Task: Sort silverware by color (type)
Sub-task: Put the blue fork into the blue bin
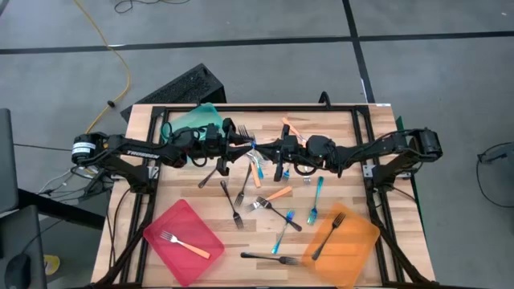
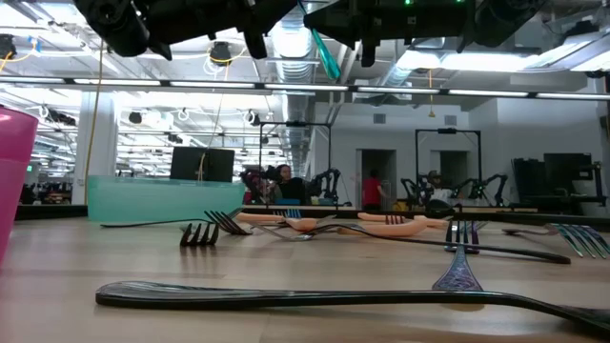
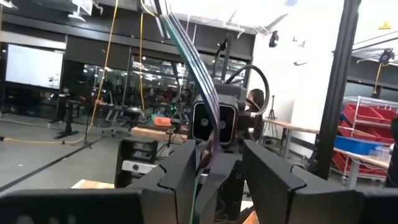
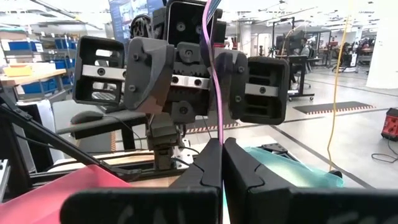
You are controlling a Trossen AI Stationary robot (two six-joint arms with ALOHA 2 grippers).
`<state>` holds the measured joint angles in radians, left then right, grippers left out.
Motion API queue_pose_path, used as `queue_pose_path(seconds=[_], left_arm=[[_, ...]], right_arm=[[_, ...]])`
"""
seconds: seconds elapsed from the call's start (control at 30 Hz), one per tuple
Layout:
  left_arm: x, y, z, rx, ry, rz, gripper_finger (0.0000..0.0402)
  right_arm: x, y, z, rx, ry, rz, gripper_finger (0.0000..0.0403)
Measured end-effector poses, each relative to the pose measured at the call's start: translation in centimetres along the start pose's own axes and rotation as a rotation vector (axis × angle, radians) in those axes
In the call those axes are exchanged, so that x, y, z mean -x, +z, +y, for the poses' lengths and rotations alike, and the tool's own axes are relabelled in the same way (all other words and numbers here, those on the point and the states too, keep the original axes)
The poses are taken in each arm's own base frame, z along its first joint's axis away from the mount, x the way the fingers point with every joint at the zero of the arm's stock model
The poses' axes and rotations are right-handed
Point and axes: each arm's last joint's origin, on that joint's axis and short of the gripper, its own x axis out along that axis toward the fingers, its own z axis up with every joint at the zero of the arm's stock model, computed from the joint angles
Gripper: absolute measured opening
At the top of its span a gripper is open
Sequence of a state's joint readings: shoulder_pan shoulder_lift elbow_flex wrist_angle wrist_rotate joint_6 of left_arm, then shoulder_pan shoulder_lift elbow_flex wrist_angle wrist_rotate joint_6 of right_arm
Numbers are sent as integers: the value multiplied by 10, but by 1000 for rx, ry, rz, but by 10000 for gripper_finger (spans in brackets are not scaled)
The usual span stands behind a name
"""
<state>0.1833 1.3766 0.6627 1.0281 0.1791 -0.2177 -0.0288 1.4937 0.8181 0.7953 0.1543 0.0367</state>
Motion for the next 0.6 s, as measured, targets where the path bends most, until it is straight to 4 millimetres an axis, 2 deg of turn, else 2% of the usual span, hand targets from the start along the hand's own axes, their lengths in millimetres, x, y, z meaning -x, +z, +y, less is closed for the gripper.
queue_pose_path(seconds=[0.27, 0.33, 0.47, 0.6], left_arm=[[-7, 0, 1, -10, 18, 79, 105], [-7, 0, 1, -15, 19, 83, 84], [-7, 0, 2, -36, 21, 85, 17], [-7, -1, 2, -52, 47, 86, 4]], right_arm=[[0, 0, 0, 0, 0, 2, 22], [0, 0, 0, 0, 3, 2, 22], [0, 0, 1, 0, 7, 3, 22], [0, 0, 1, -19, 6, 4, 23]])
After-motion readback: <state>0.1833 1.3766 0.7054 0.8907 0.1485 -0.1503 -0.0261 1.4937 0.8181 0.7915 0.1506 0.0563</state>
